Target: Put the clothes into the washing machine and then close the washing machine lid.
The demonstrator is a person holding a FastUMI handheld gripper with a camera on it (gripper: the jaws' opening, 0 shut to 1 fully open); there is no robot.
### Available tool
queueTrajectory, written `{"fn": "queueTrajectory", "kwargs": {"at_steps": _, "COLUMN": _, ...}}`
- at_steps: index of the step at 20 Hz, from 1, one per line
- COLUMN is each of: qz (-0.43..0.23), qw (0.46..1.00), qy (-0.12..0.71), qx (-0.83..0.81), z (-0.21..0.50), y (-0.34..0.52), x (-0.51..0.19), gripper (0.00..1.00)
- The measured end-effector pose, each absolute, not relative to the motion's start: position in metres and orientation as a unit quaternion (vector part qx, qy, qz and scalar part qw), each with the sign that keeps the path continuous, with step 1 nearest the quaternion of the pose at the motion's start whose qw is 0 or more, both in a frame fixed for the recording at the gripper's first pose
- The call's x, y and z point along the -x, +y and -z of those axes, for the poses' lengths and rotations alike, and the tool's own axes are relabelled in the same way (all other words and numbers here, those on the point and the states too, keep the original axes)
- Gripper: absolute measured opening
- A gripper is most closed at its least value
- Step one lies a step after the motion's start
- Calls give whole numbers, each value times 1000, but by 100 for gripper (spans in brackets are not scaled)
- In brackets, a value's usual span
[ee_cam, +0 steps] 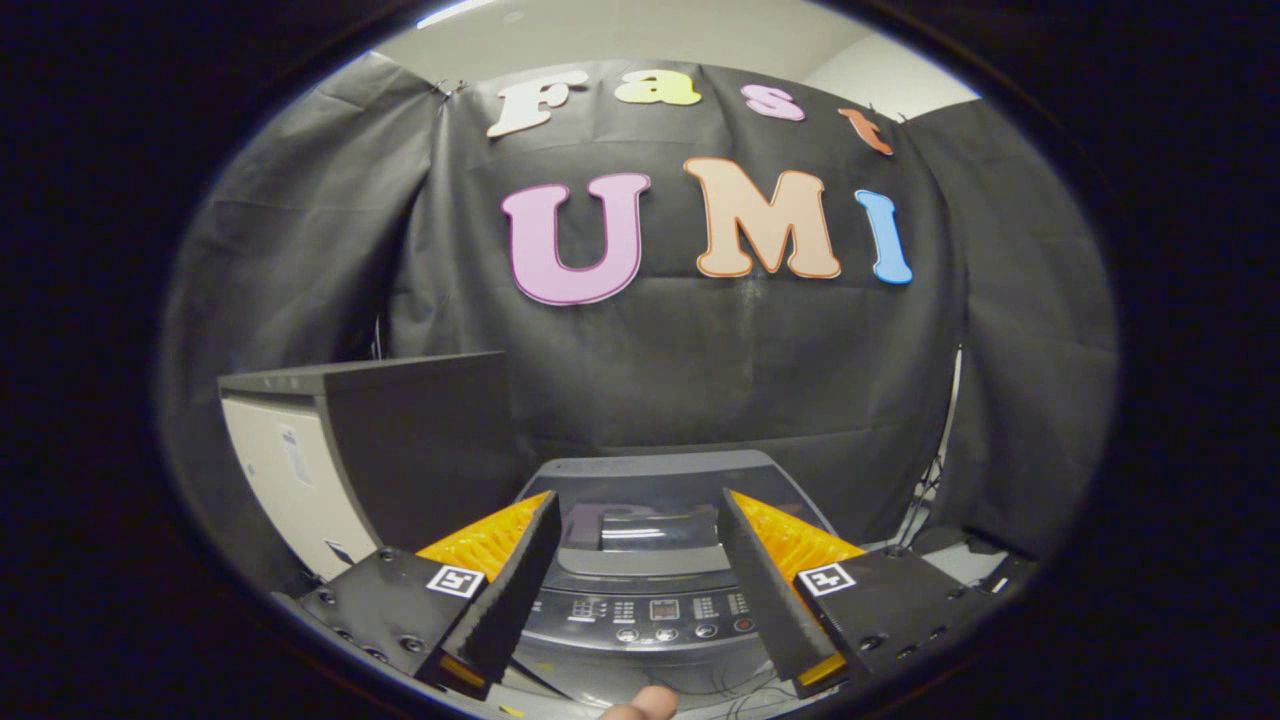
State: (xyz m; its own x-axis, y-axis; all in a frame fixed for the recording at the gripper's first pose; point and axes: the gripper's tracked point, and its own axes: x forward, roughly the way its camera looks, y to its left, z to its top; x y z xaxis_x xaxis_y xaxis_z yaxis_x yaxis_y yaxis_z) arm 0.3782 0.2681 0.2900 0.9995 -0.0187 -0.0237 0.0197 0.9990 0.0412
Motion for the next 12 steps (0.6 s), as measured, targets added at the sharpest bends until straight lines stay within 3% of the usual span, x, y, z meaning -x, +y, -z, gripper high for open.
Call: {"fn": "queueTrajectory", "kwargs": {"at_steps": 12, "qz": 9, "qw": 1000, "qy": -26, "qx": -11, "z": -308, "y": 301, "x": -304, "gripper": 98}}
